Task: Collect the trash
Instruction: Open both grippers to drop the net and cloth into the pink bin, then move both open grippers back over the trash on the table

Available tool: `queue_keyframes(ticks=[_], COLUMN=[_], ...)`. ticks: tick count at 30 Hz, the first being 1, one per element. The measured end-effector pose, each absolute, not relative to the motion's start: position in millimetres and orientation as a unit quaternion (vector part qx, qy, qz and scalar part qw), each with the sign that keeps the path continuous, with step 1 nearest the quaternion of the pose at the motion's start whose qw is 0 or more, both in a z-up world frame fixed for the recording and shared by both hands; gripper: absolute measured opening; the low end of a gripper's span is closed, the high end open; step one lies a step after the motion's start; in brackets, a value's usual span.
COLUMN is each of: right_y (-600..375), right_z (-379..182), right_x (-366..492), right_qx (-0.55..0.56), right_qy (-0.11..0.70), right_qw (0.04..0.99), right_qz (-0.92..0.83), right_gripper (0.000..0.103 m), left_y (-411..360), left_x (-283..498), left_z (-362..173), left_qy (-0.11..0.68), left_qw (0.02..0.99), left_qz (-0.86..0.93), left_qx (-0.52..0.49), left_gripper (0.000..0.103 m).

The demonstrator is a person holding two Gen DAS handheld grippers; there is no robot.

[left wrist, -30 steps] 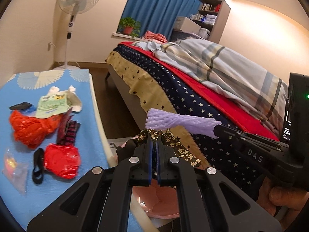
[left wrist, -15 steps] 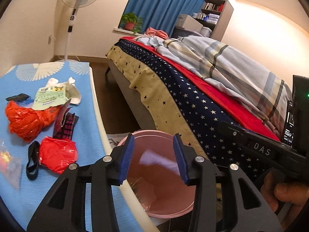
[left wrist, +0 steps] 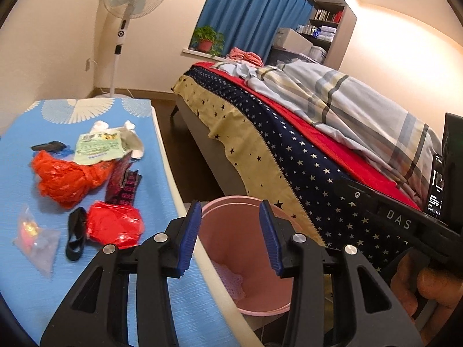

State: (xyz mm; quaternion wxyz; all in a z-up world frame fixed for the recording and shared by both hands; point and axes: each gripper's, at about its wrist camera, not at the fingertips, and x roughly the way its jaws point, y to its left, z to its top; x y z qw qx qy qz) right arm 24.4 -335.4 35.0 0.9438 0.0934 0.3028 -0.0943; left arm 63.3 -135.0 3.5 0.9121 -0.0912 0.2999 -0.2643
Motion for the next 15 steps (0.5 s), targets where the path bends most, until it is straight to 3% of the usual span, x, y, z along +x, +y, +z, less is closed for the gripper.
queue_keyframes(ticks=[10, 15], right_y=[-307.5, -292.4], right_z=[75.0, 106.2], right_x=[22.3, 39.1], right_qx=[0.087, 0.094], right_qy=[0.254, 0.237], right_qw=[0.963, 0.967], right_qz=[-0.033, 0.013], right_gripper=[0.036, 0.024], left_y=[-87.3, -51.5], left_x=[49.0, 56.8], left_z=[41.5, 83.0], left_qy=[0.272, 0.252], left_qw=[0.934, 0.945], left_qz=[-0.211, -0.184], left_qx=[-0.093, -0.102], left_gripper=[0.032, 0.025])
